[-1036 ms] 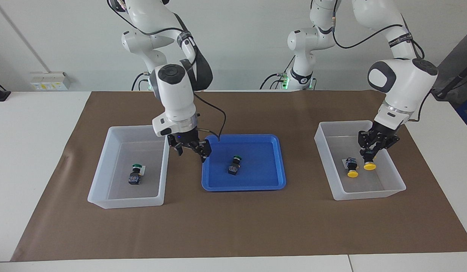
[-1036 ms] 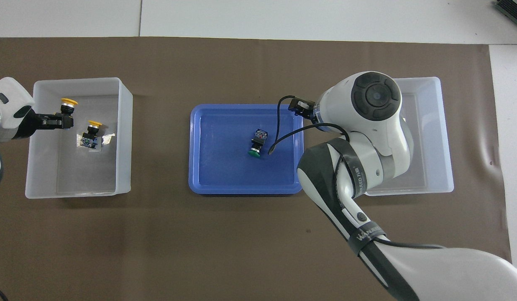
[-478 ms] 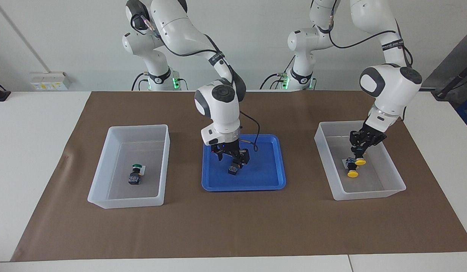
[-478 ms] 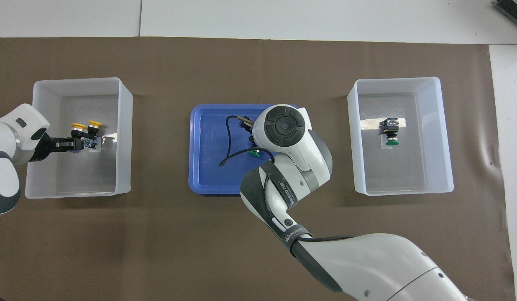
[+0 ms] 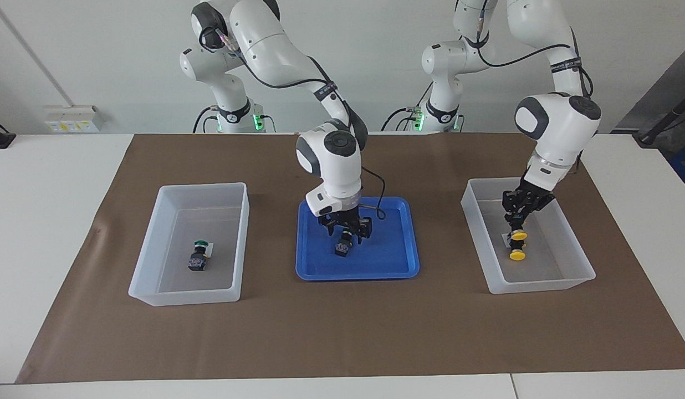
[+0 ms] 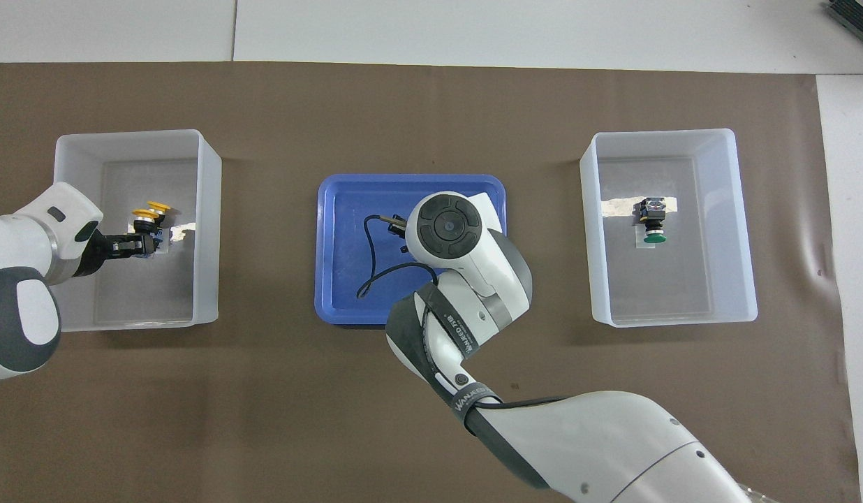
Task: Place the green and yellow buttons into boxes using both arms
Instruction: 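Grasp the last green button on the tray with the right gripper, then carry the green button into the clear box and open the right gripper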
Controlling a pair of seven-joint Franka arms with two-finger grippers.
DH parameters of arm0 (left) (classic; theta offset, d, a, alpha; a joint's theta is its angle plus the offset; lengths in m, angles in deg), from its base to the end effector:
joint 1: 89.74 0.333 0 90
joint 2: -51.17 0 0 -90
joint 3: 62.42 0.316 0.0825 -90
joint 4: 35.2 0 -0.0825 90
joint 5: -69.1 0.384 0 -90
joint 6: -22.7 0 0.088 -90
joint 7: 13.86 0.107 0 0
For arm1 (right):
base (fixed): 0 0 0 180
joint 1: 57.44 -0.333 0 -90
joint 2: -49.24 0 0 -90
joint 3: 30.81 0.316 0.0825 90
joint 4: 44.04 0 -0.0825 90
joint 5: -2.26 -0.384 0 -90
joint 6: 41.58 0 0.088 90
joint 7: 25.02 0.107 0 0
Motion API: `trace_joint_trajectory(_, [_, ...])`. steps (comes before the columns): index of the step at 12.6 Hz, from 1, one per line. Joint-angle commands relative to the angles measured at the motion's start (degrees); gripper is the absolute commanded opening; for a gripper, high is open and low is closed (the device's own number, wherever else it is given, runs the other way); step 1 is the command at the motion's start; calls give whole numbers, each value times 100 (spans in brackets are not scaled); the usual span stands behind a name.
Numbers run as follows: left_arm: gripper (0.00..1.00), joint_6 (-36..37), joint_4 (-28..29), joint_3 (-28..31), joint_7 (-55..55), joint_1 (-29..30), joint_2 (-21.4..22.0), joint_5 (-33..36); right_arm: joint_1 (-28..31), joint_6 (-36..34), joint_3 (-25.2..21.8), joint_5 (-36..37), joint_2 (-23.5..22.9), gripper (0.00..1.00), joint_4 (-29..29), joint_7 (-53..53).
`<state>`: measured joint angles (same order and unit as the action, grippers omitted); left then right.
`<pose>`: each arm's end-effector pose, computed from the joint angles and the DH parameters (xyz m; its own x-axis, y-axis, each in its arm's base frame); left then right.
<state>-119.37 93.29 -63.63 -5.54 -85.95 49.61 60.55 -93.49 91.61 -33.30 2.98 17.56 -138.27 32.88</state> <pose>0.5459 0.0252 0.3763 0.9763 0.0170 0.2159 -0.0012 -0.9965 0.0840 0.5783 0.3880 0.3055 0.9117 -0.3997 0.0954 -0.3920 -0.9156 -0.0899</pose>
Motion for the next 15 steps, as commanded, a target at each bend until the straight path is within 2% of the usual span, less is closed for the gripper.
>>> trace_joint_trajectory(1, [1, -329, -104, 50, -208, -212, -316, -15, 63, 147, 2, -1, 4, 42, -69, -95])
trace_joint_trajectory(2, [1, -347, -149, 50, -226, -212, -396, -15, 63, 147, 2, -1, 4, 26, -69, -77])
trace_joint_trajectory(3, [1, -347, -132, 50, -261, -212, -423, -15, 81, 129, 2, -1, 13, 0, -60, -68])
trace_joint_trajectory(4, [2, -330, -114, 42, -331, -220, -423, -7, 63, 94, -7, -1, 13, 0, -25, -33])
trace_joint_trajectory(6, [27, -294, -79, 50, -340, -212, -414, -15, 72, -107, -24, -1, 100, 0, 28, -7])
trace_joint_trajectory(7, [47, -286, -79, 50, -340, -212, -414, -7, 89, -317, -68, -1, 231, 0, 45, -24])
trace_joint_trajectory(8, [86, -277, -96, 59, -332, -212, -397, -7, 168, -485, -86, -1, 494, 0, 46, -68])
trace_joint_trajectory(9, [100, -277, -114, 59, -332, -212, -414, -7, 299, -739, -86, 8, 766, 0, 46, -112])
trace_joint_trajectory(12, [100, 29, -368, 68, -296, -203, -283, 46, 729, -1468, -86, 8, 1443, 0, 28, -882])
trace_joint_trajectory(15, [100, 1249, -1148, 59, -297, -203, -239, 773, 1520, -1909, -68, -10, 1796, 0, -51, -2313])
